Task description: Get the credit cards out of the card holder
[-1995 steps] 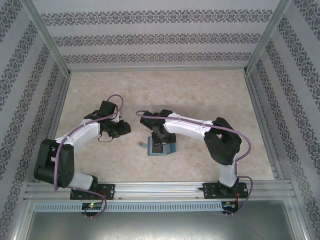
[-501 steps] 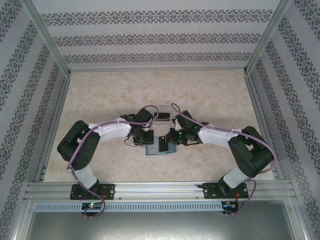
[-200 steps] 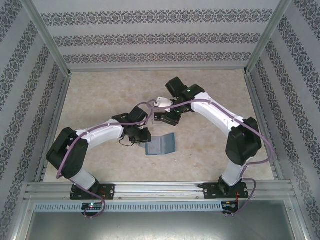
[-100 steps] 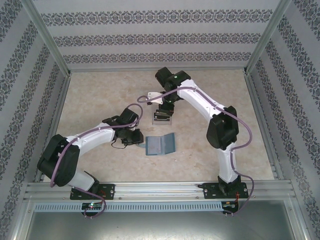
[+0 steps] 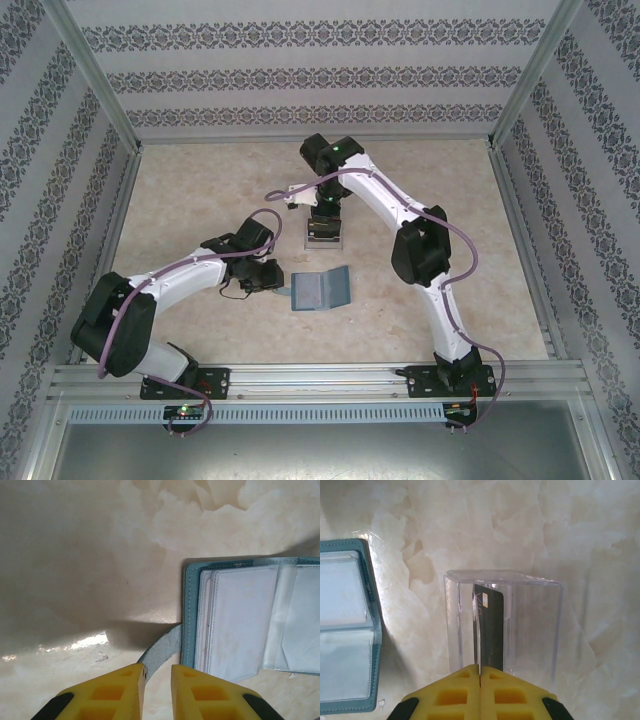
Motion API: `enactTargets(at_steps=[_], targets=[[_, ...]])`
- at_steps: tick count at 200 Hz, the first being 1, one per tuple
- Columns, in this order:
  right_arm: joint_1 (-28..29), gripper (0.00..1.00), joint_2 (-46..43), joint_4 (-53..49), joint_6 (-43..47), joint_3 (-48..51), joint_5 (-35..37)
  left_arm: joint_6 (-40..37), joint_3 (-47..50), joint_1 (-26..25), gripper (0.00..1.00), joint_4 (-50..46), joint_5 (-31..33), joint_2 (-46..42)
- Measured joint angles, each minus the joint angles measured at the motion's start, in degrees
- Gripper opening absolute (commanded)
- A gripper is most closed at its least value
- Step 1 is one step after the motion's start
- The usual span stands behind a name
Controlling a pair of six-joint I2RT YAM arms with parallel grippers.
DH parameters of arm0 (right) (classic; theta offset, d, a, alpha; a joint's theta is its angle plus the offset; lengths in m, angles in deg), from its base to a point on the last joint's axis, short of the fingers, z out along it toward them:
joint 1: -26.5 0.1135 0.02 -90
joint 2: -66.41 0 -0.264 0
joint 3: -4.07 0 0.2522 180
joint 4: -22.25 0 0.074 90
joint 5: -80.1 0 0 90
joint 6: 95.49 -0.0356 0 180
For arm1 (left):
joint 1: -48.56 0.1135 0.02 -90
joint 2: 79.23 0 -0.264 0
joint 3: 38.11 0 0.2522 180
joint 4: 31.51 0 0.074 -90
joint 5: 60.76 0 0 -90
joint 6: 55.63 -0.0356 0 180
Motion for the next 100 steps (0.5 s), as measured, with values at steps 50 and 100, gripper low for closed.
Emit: enactTargets(at_steps=[50,100], targets=[[0.0,0.0,2.0,-0.7,0.0,-0.5,0.2,0.0,0.3,0.1,0.22,0.0,0.0,0.0],[0.0,0.0,2.8,-2.1,1.5,-0.7,-0.4,0.0,0.3,0.1,0.22,0.0,0.0,0.0]])
